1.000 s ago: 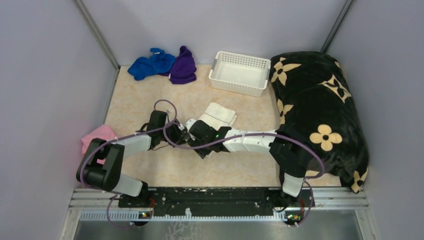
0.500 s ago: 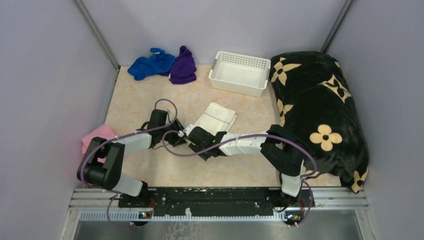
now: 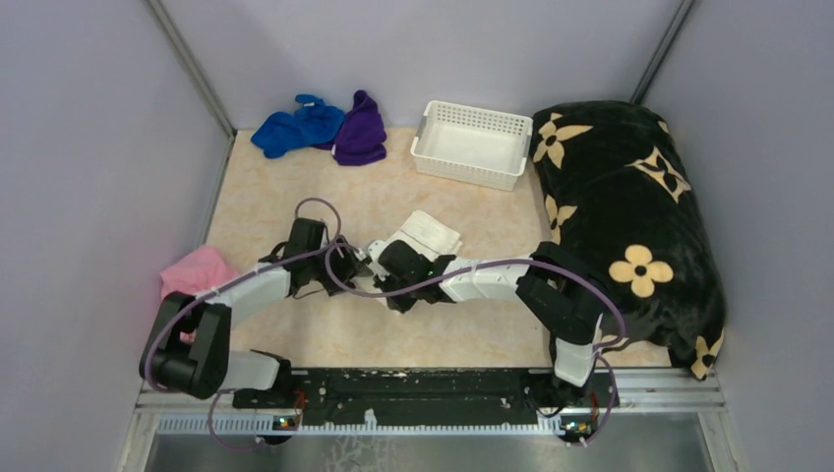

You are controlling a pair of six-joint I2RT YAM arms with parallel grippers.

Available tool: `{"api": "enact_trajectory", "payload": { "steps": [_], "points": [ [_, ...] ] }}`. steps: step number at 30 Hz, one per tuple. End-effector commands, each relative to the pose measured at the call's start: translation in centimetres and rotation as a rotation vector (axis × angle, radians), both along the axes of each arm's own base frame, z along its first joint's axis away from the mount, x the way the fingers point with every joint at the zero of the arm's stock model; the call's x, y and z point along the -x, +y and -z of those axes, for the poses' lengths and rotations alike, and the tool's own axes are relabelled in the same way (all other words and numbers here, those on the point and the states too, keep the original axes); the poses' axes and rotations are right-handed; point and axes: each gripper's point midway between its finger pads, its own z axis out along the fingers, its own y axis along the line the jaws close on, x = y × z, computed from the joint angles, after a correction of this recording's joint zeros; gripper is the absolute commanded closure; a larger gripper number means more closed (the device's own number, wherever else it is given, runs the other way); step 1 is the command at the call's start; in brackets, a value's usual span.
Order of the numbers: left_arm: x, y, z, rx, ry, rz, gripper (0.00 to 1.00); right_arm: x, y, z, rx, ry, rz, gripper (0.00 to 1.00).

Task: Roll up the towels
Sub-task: Roll the towel at the center of the board.

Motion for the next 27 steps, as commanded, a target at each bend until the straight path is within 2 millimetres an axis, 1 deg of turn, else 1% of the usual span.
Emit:
{"api": "enact_trajectory", "payload": {
  "steps": [1, 5, 8, 9, 13, 15, 19, 23, 25, 27],
  "points": [
    [2.2, 2.0, -0.1, -0.073, 0.05, -0.038, 0.33, 4.8, 1.8, -0.7, -0.226, 0.358, -0.094, 1.0],
    [3.3, 2.4, -1.1, -0.054, 0.042, -0.073, 0.31, 4.2, 2.0, -2.0, -0.381, 0.522, -0.061, 1.0],
    [3.6, 2.1, -1.9, -0.001, 0.019, -0.094, 0.3, 3.9, 1.9, -2.1, -0.46, 0.647, -0.019, 1.0],
    [3.6, 2.0, -2.0, 0.016, 0.014, -0.103, 0.27, 3.8, 1.8, -2.1, -0.483, 0.689, -0.013, 1.0],
    [3.1, 1.2, -2.5, 0.055, 0.001, -0.092, 0.26, 3.5, 1.3, -1.3, -0.527, 0.834, 0.043, 1.0],
    [2.6, 1.0, -2.4, 0.055, 0.006, -0.087, 0.26, 3.1, 1.1, -1.1, -0.553, 0.879, 0.07, 1.0],
    [1.5, 0.9, -1.5, 0.028, 0.03, -0.084, 0.27, 2.5, 0.5, -0.5, -0.558, 0.92, 0.126, 1.0],
    [0.3, 0.7, -0.3, 0.004, 0.043, -0.078, 0.37, 2.2, 0.1, -0.2, -0.545, 0.91, 0.153, 1.0],
    [-0.2, 0.7, 0.2, -0.011, 0.051, -0.071, 0.45, 1.9, -0.1, -0.2, -0.527, 0.873, 0.16, 0.98],
    [-0.4, 0.5, 0.5, -0.014, 0.063, -0.059, 0.56, 1.5, -0.2, -1.1, -0.526, 0.82, 0.155, 0.93]
  ]
}}
